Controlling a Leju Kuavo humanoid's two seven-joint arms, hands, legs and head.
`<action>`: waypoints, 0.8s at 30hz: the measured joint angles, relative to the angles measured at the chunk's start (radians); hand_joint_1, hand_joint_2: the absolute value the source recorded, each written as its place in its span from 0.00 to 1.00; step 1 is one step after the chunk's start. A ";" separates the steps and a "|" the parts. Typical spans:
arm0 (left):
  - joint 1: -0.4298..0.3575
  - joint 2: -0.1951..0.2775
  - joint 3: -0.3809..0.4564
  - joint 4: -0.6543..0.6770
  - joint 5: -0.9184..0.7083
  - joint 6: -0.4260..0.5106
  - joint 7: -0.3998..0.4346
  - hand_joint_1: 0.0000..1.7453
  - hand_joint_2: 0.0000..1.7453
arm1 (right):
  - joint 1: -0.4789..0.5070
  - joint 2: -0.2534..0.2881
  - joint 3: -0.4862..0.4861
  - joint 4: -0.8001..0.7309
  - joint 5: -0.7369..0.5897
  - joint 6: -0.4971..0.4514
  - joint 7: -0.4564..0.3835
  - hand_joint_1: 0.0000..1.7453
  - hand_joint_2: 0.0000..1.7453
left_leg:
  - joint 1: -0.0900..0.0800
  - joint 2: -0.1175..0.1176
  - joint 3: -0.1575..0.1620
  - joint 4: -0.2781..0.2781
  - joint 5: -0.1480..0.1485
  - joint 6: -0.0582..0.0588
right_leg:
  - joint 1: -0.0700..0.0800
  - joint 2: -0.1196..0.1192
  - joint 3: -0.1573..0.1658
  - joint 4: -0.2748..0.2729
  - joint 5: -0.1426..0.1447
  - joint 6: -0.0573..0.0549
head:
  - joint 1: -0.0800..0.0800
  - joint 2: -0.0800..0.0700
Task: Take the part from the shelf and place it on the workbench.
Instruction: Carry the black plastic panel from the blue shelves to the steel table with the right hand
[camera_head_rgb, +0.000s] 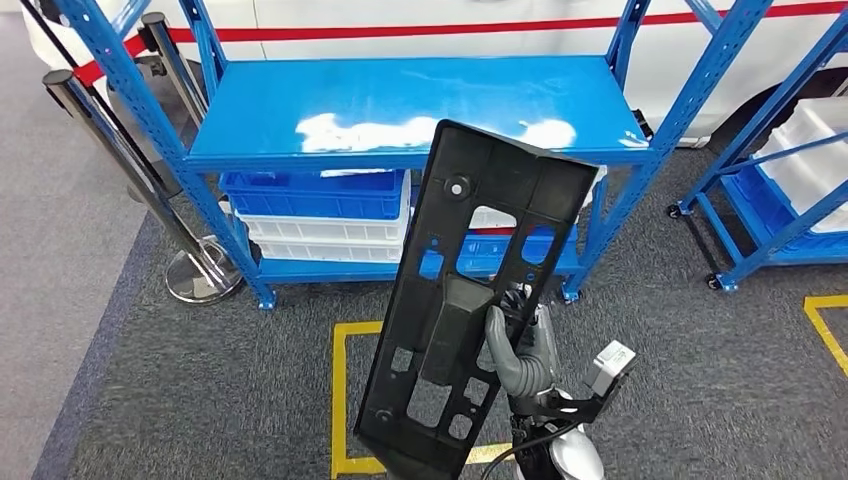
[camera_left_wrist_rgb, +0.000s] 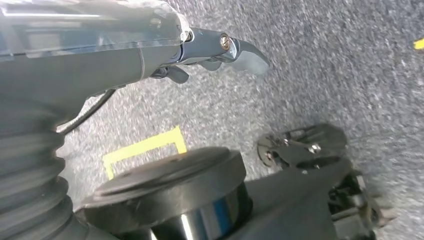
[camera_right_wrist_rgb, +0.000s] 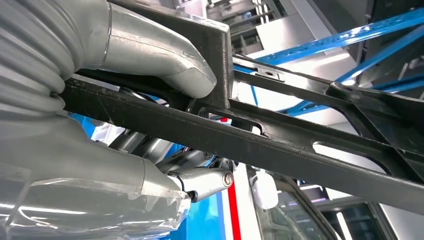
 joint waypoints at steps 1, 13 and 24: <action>-0.001 0.001 -0.002 0.000 -0.004 0.000 0.000 0.00 1.00 | 0.010 0.000 -0.002 -0.006 -0.004 0.015 -0.014 1.00 1.00 | -0.001 0.000 -0.018 0.005 0.010 0.000 | 0.000 0.000 0.003 0.039 0.003 0.001 | 0.000 0.000; -0.013 0.022 -0.028 0.000 -0.050 -0.006 -0.011 0.00 1.00 | 0.056 0.006 0.038 -0.259 0.059 0.147 -0.101 1.00 1.00 | 0.000 -0.006 -0.140 0.133 -0.040 -0.052 | 0.006 -0.007 0.196 -0.250 0.079 -0.064 | -0.002 0.000; -0.001 0.041 -0.079 0.000 -0.101 -0.020 0.008 0.00 1.00 | 0.025 0.006 0.110 -0.378 0.051 0.159 -0.103 1.00 1.00 | -0.008 -0.007 0.122 -0.022 -0.096 -0.029 | 0.013 -0.007 0.065 -0.237 0.200 -0.037 | -0.002 0.000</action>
